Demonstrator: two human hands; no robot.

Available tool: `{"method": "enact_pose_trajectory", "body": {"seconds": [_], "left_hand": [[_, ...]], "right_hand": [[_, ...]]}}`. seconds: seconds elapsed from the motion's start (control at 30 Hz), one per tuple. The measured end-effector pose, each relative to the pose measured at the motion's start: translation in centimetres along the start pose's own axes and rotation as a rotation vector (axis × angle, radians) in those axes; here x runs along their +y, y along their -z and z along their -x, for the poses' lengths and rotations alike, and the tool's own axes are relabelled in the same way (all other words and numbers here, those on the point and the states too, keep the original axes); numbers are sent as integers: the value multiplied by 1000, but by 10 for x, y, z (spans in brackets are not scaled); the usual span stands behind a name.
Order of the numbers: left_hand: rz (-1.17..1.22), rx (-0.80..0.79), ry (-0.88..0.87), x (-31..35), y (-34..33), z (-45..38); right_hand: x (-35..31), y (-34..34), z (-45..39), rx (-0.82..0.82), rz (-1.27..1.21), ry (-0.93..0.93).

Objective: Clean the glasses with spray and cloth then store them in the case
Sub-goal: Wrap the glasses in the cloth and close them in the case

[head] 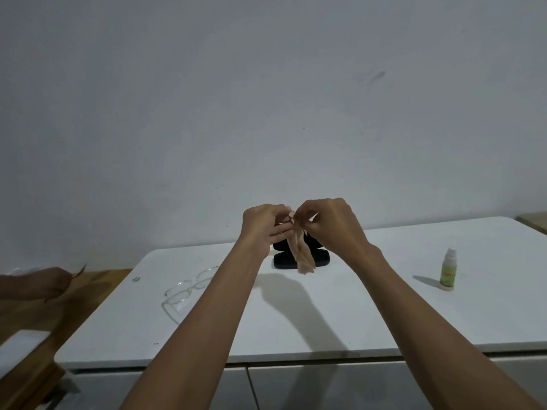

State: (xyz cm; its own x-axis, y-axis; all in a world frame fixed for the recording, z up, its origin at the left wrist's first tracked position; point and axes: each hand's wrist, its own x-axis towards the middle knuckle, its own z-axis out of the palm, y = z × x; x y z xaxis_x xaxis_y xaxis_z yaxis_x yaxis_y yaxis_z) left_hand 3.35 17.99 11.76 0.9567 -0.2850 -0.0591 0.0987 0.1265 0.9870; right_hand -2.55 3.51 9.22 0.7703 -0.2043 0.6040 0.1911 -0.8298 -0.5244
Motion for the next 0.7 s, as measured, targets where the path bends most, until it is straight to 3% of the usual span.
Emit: {"method": "enact_pose_trajectory", "body": {"seconds": [0.13, 0.2, 0.4, 0.5, 0.7], "left_hand": [[9, -43, 6, -1, 7, -3], [8, -67, -21, -2, 9, -3], [-232, -211, -333, -15, 12, -2], [-358, -174, -458, -25, 8, -3], [-385, -140, -466, -31, 18, -12]], "right_hand": [[0, -3, -6, -13, -72, -47], [-2, 0, -11, -36, -223, -151], [-6, 11, -13, -88, -631, -360], [-5, 10, -13, -102, -675, -397], [12, 9, -12, -97, -623, -411]]}}
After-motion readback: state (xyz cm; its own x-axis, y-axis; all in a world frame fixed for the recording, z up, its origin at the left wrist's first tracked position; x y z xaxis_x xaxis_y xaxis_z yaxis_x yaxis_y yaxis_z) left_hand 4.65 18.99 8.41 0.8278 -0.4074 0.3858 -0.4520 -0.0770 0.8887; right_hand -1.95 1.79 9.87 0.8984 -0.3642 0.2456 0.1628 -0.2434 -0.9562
